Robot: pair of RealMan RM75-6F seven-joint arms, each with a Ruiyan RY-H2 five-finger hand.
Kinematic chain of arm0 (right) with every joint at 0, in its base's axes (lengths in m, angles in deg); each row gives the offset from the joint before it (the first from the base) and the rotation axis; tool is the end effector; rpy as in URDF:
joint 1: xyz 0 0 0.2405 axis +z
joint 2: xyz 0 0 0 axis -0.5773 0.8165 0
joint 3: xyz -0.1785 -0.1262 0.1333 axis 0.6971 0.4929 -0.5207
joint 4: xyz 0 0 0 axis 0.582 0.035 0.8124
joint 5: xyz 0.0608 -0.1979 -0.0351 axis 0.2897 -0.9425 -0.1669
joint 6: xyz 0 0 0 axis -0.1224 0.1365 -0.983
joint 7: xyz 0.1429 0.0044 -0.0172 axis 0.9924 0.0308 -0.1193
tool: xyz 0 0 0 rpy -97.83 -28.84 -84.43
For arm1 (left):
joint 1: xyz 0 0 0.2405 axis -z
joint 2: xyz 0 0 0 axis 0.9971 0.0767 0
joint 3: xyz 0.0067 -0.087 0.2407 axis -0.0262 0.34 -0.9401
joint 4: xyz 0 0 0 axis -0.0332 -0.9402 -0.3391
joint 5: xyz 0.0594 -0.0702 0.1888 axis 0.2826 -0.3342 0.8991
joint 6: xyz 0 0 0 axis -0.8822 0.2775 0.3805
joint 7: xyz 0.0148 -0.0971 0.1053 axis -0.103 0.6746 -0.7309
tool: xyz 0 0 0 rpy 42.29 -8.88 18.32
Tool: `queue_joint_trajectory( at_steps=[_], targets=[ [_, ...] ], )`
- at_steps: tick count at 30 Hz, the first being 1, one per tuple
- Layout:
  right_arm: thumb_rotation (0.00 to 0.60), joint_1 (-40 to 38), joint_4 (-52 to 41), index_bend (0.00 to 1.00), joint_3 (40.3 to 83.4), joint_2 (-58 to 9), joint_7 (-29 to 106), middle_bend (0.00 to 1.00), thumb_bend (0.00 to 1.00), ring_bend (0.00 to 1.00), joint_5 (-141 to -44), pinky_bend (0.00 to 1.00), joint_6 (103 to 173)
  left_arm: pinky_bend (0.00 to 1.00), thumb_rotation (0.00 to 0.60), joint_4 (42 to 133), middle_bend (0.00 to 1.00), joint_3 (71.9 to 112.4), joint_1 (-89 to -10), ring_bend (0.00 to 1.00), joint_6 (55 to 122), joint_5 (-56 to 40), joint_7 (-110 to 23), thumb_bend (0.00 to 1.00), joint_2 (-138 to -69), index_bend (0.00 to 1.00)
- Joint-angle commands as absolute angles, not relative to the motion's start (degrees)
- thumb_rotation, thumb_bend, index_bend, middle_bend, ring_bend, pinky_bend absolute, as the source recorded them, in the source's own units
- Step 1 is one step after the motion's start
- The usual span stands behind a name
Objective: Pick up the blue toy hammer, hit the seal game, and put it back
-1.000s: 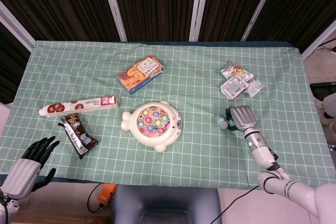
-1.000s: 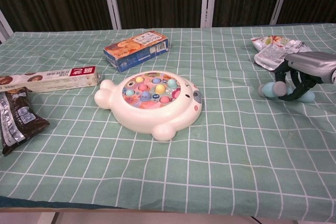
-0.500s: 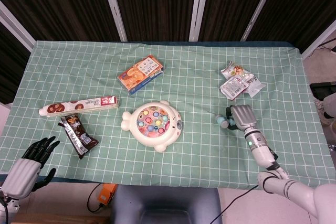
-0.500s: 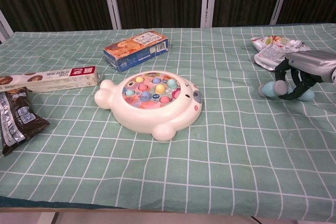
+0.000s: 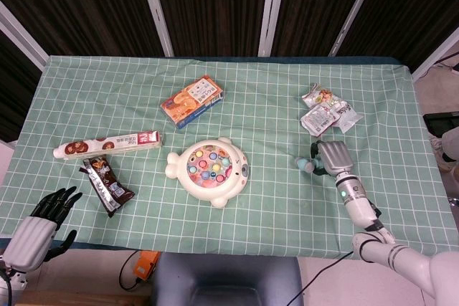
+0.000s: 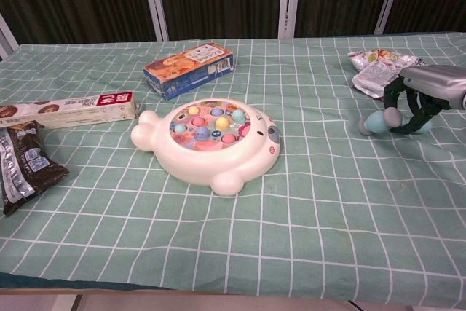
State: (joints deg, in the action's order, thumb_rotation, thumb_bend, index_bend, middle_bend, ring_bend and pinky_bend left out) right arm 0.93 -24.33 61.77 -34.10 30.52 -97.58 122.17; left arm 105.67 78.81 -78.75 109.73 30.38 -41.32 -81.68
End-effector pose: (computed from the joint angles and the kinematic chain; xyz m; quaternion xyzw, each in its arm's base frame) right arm -0.2834 -0.3792 0.0115 0.6919 -0.4047 0.2790 0.5288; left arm -0.2962 0.1577 0.1443 -0.6960 -0.3552 -0.3811 0.4941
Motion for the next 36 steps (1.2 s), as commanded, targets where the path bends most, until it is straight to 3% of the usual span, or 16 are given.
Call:
queue_joint_trajectory(
  at_steps=[1,36],
  targets=[
    [0.6,1.0,-24.4,0.65,61.6,-34.2,30.3,0.55,0.38,0.64,-97.4,0.67,122.3,0.13,0.6,105.7,0.03,78.8,-78.7,0.03,109.7,30.4,-41.3,0.41,-81.7,0.0],
    [0.6,1.8,-22.6,0.65,60.1,-33.2,26.6,0.55,0.38,0.64,-94.4,0.67,122.5,0.13,0.6,105.6,0.03,78.8,-78.8,0.03,110.0,30.5,-41.1,0.41,-81.6,0.0]
  ],
)
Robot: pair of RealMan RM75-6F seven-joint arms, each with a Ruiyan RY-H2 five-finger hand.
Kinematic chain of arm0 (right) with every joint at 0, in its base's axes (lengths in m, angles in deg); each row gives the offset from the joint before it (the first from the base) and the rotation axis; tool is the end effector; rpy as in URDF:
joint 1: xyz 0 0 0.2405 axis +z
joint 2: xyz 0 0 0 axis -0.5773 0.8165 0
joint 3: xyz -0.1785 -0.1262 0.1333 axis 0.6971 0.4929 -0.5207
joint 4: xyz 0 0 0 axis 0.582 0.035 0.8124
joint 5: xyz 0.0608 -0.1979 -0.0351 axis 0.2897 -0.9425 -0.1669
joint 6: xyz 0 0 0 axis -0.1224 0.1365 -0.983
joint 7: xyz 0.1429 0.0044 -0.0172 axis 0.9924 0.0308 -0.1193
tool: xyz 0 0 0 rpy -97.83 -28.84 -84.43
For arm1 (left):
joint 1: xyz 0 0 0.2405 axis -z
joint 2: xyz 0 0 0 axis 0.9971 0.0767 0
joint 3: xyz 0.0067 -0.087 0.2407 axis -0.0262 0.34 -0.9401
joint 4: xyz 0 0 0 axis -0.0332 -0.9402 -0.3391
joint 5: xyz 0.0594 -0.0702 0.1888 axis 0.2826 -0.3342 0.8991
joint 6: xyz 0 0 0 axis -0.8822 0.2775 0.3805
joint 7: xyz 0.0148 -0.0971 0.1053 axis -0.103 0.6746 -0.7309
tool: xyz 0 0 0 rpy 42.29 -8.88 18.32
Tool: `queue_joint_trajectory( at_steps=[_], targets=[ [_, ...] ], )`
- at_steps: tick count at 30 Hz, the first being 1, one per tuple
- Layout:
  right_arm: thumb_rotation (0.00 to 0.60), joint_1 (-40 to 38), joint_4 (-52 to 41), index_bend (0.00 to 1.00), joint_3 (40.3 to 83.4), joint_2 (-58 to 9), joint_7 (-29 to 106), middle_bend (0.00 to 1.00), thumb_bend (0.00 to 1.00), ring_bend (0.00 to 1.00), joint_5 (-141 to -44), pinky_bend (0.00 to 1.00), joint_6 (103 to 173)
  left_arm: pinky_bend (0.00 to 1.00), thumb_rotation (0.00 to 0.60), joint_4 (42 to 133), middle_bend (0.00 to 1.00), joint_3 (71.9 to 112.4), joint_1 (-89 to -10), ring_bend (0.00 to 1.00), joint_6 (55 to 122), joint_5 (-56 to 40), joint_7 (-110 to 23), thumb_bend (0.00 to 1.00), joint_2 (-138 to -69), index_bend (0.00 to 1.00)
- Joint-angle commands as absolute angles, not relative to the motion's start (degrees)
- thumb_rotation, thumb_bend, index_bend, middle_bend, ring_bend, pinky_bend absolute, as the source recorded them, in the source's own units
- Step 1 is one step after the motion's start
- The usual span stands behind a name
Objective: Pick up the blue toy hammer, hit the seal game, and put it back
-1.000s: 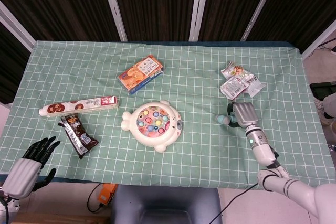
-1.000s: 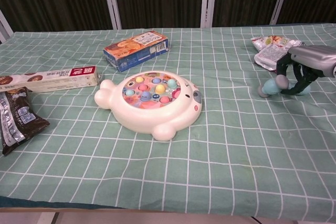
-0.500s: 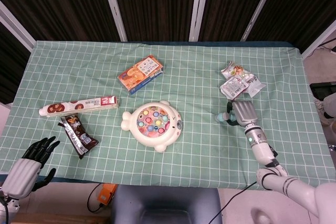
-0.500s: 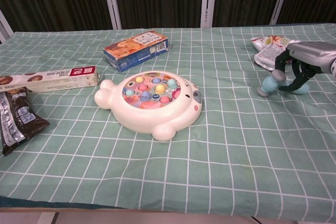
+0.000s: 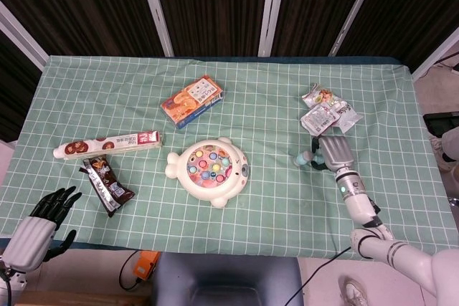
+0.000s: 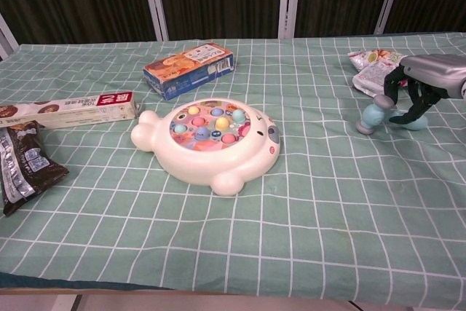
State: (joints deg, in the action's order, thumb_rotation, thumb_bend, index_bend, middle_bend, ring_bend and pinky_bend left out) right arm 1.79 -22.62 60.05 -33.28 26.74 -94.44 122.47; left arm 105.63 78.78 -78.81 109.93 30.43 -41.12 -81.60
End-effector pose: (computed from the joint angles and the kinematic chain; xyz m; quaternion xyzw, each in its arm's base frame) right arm -0.2754 -0.3877 0.0194 0.6825 -0.3998 0.2811 0.5434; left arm -0.2963 0.1574 0.1451 -0.6953 -0.3553 -0.3823 0.4942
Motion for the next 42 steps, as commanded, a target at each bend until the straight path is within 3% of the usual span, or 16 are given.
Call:
queue_joint_trajectory(
  at_steps=[1,25,31,35,39,42],
  targets=[
    [0.6,1.8,-22.5,0.65,60.1,-33.2,26.4,0.55,0.38,0.64,-94.4,0.67,122.5,0.13,0.6,105.6,0.03,78.8,-78.8,0.03,110.0,30.5,-41.1,0.41,-81.6,0.0],
    [0.6,0.9,-19.7,0.65,60.2,-30.9,26.3,0.55,0.38,0.64,-94.4,0.67,124.2,0.13,0.6,105.5,0.03,78.6,-79.2,0.03,110.9,31.0,-40.6,0.41,-81.4,0.0],
    [0.6,-1.5,-14.0,0.62,60.2,-27.1,30.4,0.53,0.38,0.62,-97.5,0.65,129.2,0.13,0.6,105.4,0.03,78.7,-79.3,0.03,111.2,31.0,-40.2,0.41,-81.3,0.0],
    [0.6,-6.2,-5.8,0.43,62.9,-20.9,32.3,0.39,0.38,0.44,-102.2,0.54,135.6,0.13,0.6,105.2,0.03,78.8,-79.4,0.03,111.5,30.9,-39.9,0.41,-81.3,0.0],
    [0.6,-13.4,6.6,0.13,68.7,-12.0,24.1,0.14,0.33,0.14,-105.8,0.31,143.6,0.13,0.6,105.2,0.03,78.9,-79.5,0.03,111.6,30.6,-40.1,0.41,-81.5,0.0],
    [0.6,-20.2,13.8,0.02,73.4,-8.3,19.0,0.02,0.3,0.02,-108.5,0.18,151.9,0.13,0.6,105.2,0.03,79.1,-79.6,0.03,111.8,30.6,-40.3,0.41,-81.6,0.0]
  ],
)
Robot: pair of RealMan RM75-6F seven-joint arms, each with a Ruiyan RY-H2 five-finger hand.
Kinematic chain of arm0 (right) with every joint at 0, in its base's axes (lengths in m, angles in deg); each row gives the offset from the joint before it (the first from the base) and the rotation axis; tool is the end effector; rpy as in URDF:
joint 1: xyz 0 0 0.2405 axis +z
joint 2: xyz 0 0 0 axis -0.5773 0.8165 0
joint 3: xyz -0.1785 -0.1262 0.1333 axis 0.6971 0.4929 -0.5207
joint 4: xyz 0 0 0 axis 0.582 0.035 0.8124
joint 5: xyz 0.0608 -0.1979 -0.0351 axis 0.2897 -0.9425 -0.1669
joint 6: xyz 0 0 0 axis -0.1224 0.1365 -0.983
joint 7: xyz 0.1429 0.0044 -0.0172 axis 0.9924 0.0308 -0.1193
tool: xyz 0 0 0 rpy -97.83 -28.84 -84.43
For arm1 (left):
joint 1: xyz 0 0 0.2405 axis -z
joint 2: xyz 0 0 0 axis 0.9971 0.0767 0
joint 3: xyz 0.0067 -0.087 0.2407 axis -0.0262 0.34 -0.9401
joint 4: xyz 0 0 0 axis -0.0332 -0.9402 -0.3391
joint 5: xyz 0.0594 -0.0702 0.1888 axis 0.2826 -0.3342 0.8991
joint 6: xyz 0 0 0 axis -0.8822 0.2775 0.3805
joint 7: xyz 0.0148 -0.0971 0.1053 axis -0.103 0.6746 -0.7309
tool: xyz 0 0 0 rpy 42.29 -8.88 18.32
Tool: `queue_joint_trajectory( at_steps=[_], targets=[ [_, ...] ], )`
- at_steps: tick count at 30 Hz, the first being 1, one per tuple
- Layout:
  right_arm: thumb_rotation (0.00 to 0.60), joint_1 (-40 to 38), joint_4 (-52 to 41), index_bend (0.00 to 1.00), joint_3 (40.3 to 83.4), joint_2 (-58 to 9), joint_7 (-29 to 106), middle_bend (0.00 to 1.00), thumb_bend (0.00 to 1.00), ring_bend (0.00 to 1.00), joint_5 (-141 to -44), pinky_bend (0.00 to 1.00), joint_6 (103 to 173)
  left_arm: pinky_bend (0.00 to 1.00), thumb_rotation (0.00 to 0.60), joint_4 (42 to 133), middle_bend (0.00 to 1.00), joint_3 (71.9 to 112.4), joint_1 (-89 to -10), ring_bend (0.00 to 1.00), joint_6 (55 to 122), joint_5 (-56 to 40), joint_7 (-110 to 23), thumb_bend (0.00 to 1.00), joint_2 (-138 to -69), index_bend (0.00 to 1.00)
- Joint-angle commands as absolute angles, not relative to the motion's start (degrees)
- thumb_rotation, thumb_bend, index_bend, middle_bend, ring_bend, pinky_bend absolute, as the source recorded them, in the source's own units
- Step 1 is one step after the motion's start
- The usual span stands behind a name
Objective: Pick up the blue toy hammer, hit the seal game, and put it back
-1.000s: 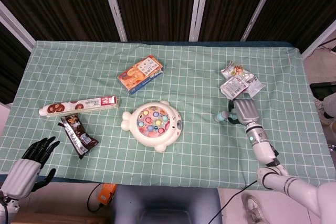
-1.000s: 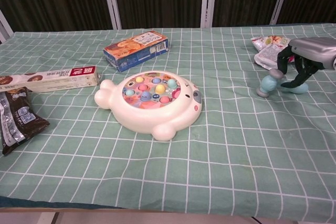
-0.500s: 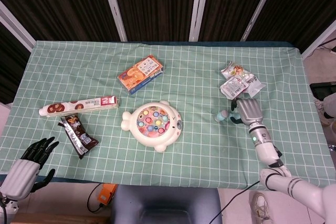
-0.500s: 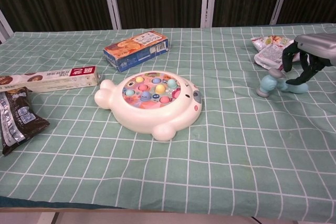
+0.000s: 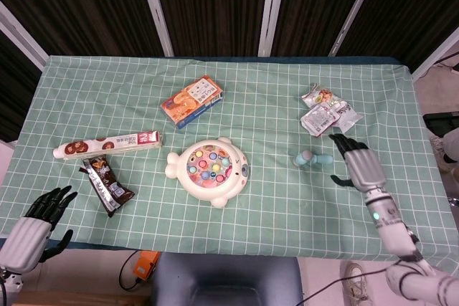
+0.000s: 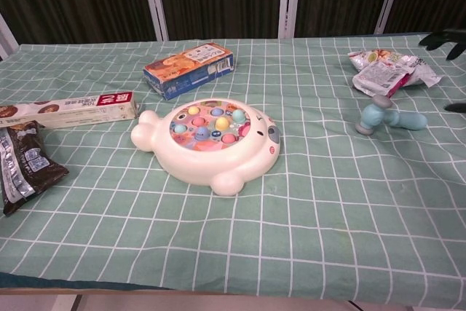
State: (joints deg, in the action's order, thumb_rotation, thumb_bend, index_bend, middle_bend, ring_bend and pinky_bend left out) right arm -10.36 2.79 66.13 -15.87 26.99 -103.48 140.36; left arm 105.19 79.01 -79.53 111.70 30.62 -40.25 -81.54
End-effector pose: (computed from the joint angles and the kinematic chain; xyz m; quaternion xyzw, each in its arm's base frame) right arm -0.2816 -0.2993 0.0913 0.6744 -0.3644 0.3318 0.5498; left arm -0.2971 0.1550 0.1502 -0.6866 -0.3525 -0.3928 0.5000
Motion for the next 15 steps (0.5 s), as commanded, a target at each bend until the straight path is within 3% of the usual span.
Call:
queue_joint_trajectory(
  at_steps=[1,6,15],
  targets=[
    [0.6,-22.2,14.6,0.01,74.7,-7.9,18.6,0.01,0.28,0.0,-109.8,0.14,154.3,0.13,0.6,105.2,0.03,79.2,-79.6,0.03,112.0,30.5,-40.4,0.41,-81.7,0.0],
    [0.6,-30.4,9.3,0.0,76.7,-10.9,25.9,0.0,0.25,0.0,-115.7,0.05,166.7,0.13,0.6,105.3,0.03,79.3,-79.9,0.03,112.2,30.3,-40.7,0.41,-81.8,0.0],
    [0.6,-31.7,7.7,0.0,74.2,-10.5,28.0,0.0,0.25,0.0,-114.3,0.05,166.3,0.13,0.6,105.6,0.03,79.3,-79.9,0.03,112.1,30.6,-42.4,0.41,-82.3,0.0]
  ],
)
